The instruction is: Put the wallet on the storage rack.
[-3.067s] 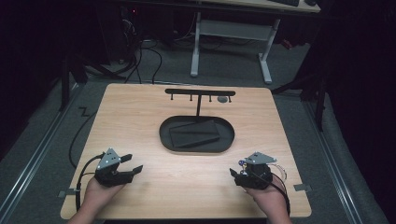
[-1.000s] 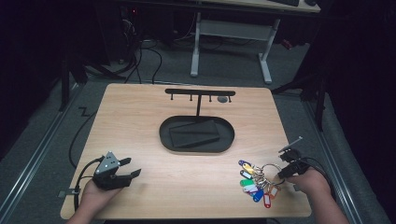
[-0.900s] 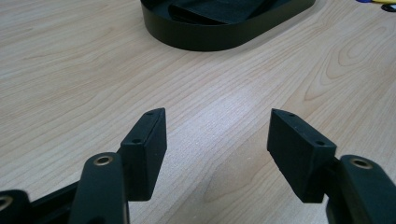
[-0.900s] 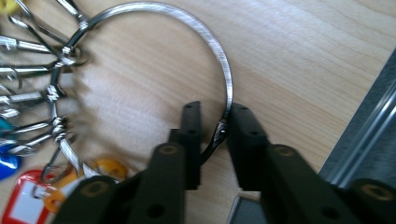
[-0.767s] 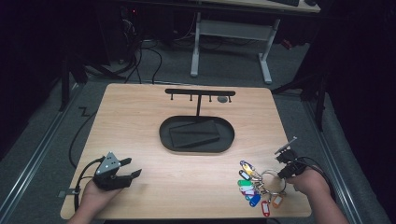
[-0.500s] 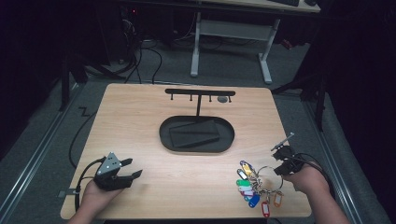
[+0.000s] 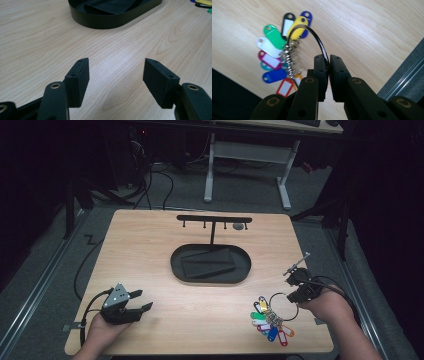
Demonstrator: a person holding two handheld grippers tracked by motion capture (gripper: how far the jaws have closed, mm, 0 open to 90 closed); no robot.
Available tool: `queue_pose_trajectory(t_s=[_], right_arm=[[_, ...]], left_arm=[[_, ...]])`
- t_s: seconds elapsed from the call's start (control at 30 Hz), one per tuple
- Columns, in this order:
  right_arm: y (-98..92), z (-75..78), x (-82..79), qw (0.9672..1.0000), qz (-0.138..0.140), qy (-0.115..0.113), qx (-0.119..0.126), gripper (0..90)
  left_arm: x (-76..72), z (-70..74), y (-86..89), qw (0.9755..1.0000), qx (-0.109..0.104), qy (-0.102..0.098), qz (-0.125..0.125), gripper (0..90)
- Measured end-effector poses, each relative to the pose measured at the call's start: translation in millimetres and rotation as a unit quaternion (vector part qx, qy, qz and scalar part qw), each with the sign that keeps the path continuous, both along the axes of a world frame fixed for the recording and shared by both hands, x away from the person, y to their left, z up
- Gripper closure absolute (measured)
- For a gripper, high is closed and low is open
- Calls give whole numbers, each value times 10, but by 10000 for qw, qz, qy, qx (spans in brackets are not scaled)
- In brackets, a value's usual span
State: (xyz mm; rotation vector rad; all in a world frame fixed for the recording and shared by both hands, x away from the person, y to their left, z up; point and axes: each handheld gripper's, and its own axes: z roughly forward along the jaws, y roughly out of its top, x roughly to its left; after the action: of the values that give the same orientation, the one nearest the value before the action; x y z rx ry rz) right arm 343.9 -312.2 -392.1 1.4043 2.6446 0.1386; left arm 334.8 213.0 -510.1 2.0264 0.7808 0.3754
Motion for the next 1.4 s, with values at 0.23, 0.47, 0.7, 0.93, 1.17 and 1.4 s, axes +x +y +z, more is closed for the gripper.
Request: queue_pose_trajectory(t_s=[0.23,0.47,0.7,0.93,1.17,1.4], right_arm=[[134,207,-2,9998,181,39,98,848],[194,426,-5,9995,247,4,191,848],[241,615,-1,9994,304,-25,147,848],[306,796,59,9993,315,-115,180,849],[408,941,133,9989,394,-217,161,848],[430,987,236,9989,355,-204,231,848]], left_arm=[[-2,-4,-3,10000,2,31,-25,382],[27,-43,-8,9998,-125,145,-9,383],[25,-25,-7,9998,-181,100,-44,376],[14,-18,-8,9999,-134,60,-66,373],[16,-12,-3,9999,-120,54,-66,373],[8,-3,15,9999,-130,34,-55,373]])
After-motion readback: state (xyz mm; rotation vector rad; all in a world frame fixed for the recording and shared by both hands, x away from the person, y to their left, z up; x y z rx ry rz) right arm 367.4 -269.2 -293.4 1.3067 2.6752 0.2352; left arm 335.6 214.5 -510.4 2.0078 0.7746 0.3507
